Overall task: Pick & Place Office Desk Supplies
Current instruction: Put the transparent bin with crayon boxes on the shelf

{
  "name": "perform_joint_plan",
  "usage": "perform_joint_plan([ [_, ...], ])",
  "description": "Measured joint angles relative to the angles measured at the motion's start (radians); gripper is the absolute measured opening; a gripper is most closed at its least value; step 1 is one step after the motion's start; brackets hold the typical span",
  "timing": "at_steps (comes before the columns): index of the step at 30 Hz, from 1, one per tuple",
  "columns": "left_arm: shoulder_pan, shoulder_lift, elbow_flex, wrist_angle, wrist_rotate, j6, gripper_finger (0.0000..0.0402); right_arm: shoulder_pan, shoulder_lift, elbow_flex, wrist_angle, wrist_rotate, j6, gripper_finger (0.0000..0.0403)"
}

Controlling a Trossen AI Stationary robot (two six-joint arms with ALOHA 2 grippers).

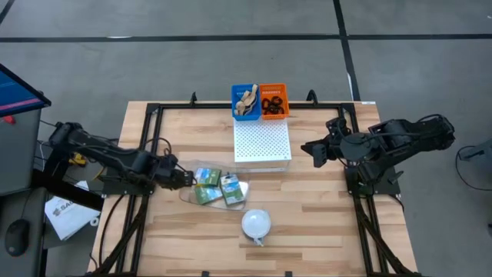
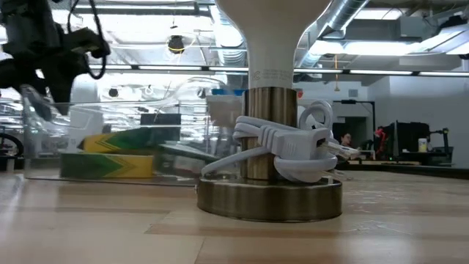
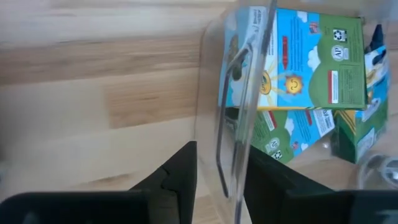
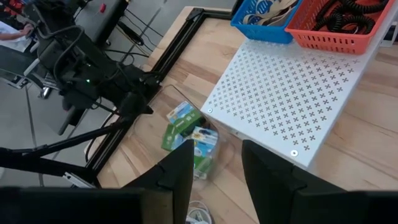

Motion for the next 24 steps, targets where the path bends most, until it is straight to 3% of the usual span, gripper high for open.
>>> perform_joint_plan([
  [10,-0.103,-0.079,0.0,-0.108,-0.001,-0.054,0.0101,0.0,0.0,0.0,0.024,0.004,0.001,0.0132],
  [19,-0.112,-0.213,0.0,-0.133,-0.072,-0.048,0.0101,0.001,0.0,0.0,0.027,0.004,0.011,0.0132],
  [24,-0.112,-0.343,0.0,-0.091,-0.05,0.061,0.0101,0.002,0.008,0.0,0.026,0.003,0.016,0.0132],
])
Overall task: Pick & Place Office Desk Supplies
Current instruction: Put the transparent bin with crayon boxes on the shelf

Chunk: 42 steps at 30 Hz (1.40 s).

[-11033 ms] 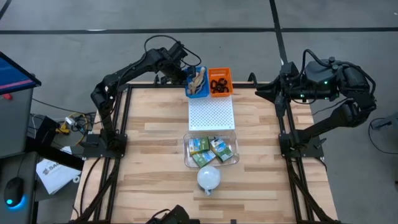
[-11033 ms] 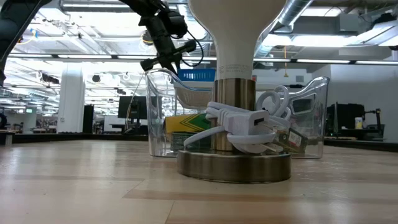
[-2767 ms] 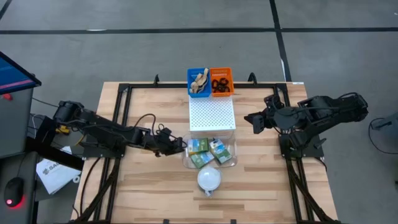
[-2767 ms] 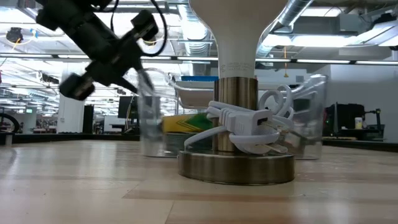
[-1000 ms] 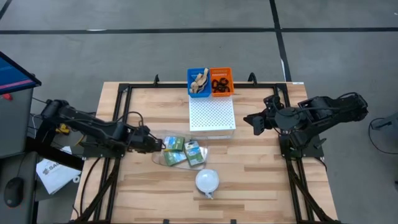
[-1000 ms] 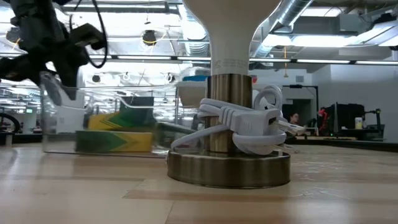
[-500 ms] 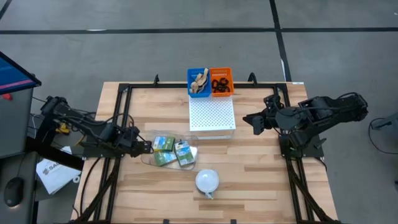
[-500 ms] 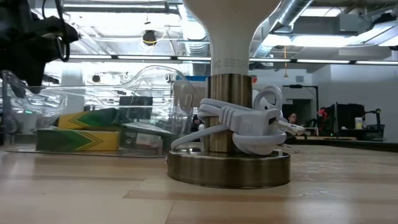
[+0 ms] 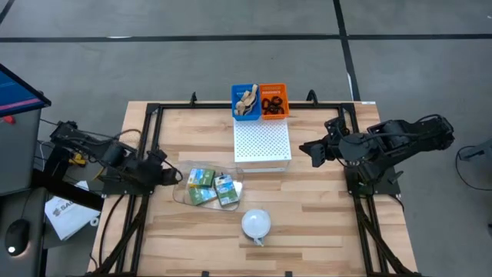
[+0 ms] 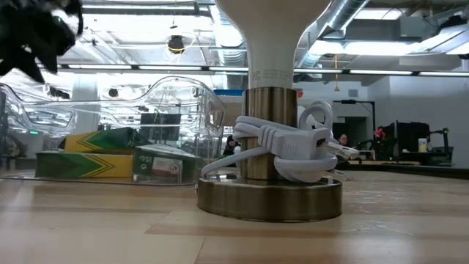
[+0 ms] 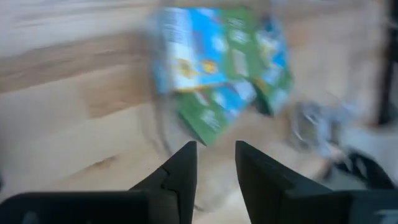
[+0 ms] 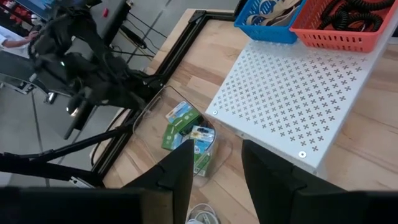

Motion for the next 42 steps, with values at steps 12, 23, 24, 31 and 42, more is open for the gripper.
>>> perform_joint_plan([
  [12,0.0,-0.17,0.002,0.846,0.095,0.759,0.0104,0.024,-0.002,0.0,0.0,0.003,0.002,0.0132],
  [23,0.007,0.285,0.229,0.449,0.206,1.301,0.0123,0.043,-0.002,0.0,0.029,0.003,0.002,0.0132],
  [24,0.007,0.329,0.259,0.353,0.206,1.354,0.0126,0.043,-0.002,0.0,0.033,0.003,0.002,0.0132],
  [31,0.0,0.535,0.326,0.146,0.232,1.541,0.0171,0.042,-0.002,0.0,0.053,0.004,-0.003,0.0132],
  [42,-0.015,0.5,0.325,0.112,0.147,1.564,0.0234,0.042,0.056,0.0,0.254,-0.174,-0.281,0.0132],
])
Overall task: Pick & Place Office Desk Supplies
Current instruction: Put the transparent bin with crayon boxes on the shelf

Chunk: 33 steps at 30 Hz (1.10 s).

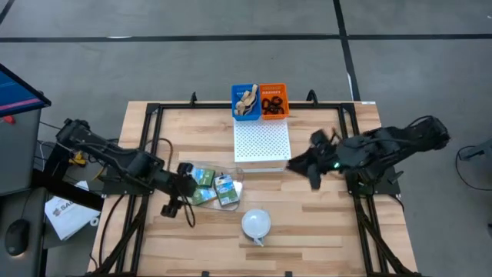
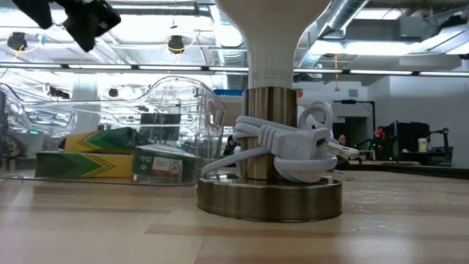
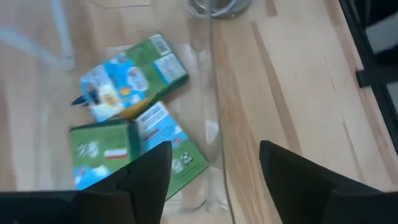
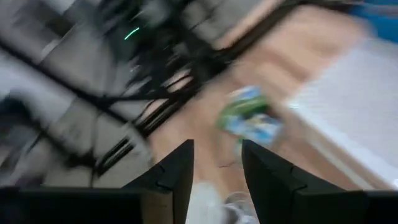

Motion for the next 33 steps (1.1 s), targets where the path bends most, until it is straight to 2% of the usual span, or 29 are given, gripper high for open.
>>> perform_joint_plan([
  [3,0.0,-0.072,0.0,-0.035,-0.033,-0.053,0.024,-0.016,0.067,0.011,0.106,-0.119,-0.122,0.0132],
  [7,-0.001,-0.149,0.0,-0.083,-0.056,-0.11,0.0244,-0.084,0.212,0.079,0.094,-0.302,-0.2,0.0132],
  [11,-0.008,-0.187,0.0,-0.168,-0.056,-0.123,0.0244,-0.126,0.381,0.207,0.102,-0.402,-0.318,0.0132],
  [17,-0.008,-0.182,0.046,-0.309,-0.056,-0.038,0.0243,-0.14,0.622,0.451,0.038,-0.413,-0.472,0.0132],
  [24,-0.051,-0.169,0.07,-0.322,-0.013,0.046,0.0242,-0.123,0.852,0.68,-0.034,-0.474,-0.506,0.0132],
  [29,-0.112,-0.113,0.069,-0.319,-0.007,0.047,0.0241,-0.108,0.929,0.789,-0.094,-0.481,-0.495,0.0132],
  [33,-0.129,-0.081,0.068,-0.327,-0.014,0.003,0.0241,-0.115,0.96,0.802,-0.083,-0.49,-0.499,0.0132],
])
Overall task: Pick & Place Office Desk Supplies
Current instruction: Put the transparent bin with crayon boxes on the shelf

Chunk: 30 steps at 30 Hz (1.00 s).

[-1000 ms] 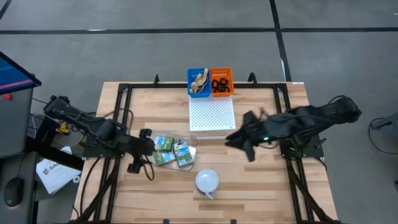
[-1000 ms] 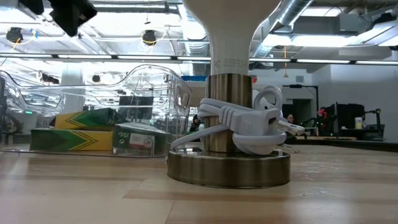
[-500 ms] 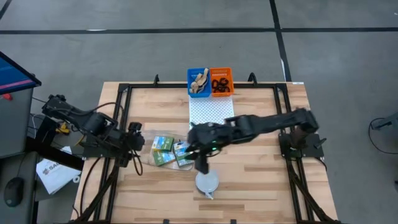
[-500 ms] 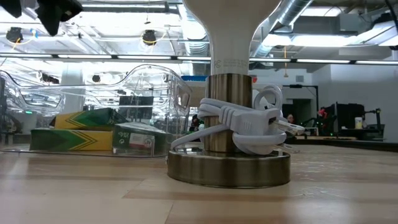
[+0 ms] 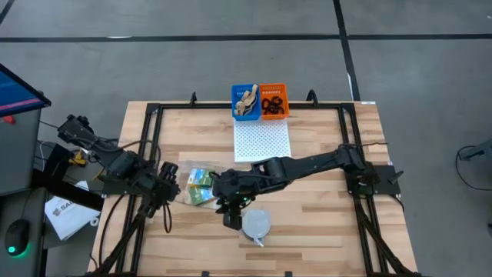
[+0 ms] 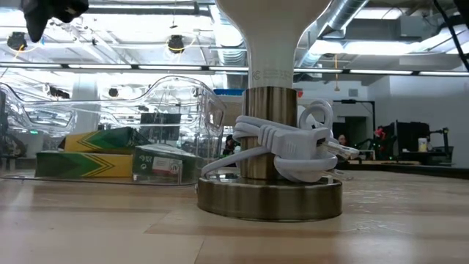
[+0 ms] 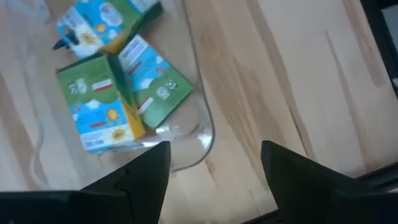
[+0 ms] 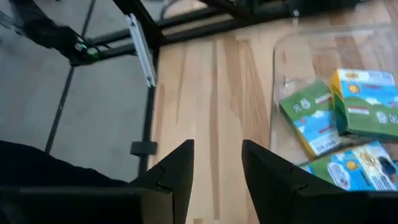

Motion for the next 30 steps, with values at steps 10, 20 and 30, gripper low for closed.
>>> perform_joint_plan([
  [10,-0.049,-0.095,0.0,0.012,-0.047,-0.153,0.0241,-0.027,0.123,0.0,0.029,-0.059,0.02,0.0132],
  [20,-0.048,-0.094,0.0,0.019,-0.061,-0.165,0.0241,-0.065,0.203,0.036,0.058,-0.035,-0.08,0.0173],
  [30,-0.046,-0.091,0.0,0.019,-0.063,-0.185,0.0241,-0.066,0.254,0.027,0.053,-0.012,-0.119,0.0206],
])
